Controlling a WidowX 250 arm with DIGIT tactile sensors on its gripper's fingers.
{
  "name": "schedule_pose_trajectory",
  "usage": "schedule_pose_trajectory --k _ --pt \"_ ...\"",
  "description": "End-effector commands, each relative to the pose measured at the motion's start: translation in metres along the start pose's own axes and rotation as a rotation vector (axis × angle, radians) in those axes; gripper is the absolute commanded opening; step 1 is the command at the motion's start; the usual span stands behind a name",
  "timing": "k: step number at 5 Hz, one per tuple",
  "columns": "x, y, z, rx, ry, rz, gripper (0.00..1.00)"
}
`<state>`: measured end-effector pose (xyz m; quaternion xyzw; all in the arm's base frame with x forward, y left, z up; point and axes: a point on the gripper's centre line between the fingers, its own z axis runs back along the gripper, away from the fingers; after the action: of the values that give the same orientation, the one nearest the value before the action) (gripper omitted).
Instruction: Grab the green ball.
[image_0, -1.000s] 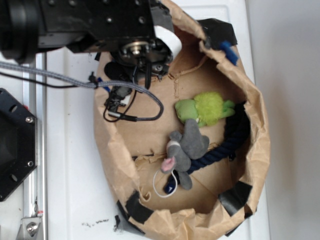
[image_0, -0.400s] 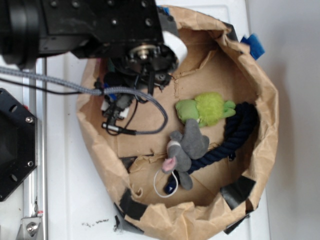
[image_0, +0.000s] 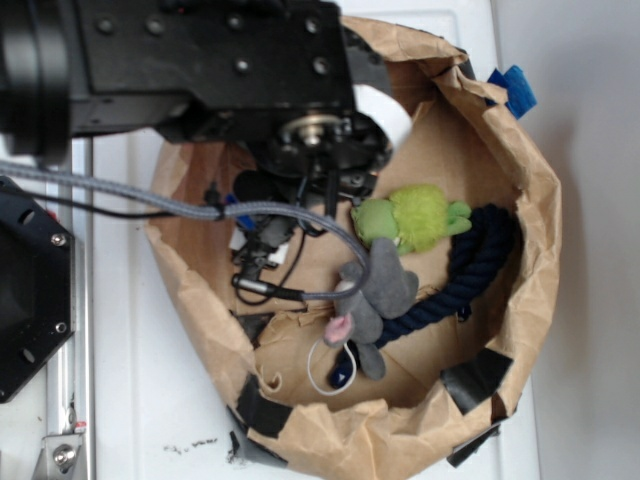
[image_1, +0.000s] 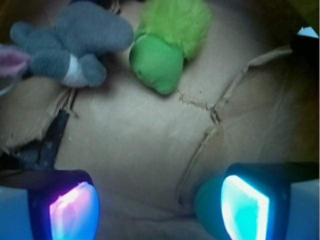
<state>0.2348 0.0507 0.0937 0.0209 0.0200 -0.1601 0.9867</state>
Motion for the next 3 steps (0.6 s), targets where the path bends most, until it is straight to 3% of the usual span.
schedule_pose_trajectory --k 1,3 --pt "-0.005 0.017 -0.004 0.072 -0.018 -0.009 1.00" --pt "-0.019 0.024 -0.005 0.072 -0.002 -0.010 1.00"
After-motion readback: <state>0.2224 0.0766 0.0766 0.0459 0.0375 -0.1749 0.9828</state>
